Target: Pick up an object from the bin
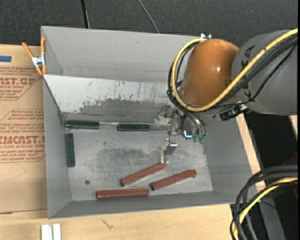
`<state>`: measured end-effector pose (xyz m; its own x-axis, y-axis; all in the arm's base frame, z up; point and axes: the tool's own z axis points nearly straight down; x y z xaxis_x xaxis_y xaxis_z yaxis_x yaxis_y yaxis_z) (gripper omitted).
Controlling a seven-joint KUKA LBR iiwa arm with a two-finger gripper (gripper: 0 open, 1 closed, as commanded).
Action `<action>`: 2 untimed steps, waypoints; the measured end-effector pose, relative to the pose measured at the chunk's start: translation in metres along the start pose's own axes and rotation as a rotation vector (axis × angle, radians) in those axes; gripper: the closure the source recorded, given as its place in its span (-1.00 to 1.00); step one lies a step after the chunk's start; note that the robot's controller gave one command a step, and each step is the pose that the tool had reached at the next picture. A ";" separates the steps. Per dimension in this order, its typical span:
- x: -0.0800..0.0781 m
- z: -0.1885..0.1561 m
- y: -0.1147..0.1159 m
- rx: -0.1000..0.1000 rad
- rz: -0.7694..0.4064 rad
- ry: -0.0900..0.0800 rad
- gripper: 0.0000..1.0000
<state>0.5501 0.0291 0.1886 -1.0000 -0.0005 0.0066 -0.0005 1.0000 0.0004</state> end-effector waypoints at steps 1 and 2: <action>-0.002 -0.005 0.000 0.000 0.000 -0.008 -1.00; 0.009 0.036 -0.002 0.001 -0.045 -0.016 -1.00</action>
Offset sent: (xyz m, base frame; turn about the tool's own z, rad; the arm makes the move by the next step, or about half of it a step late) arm -0.0311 -0.0049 -0.1041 -0.1116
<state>0.5408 0.0275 0.1527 -0.9989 -0.0459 -0.0097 -0.0459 0.9989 -0.0003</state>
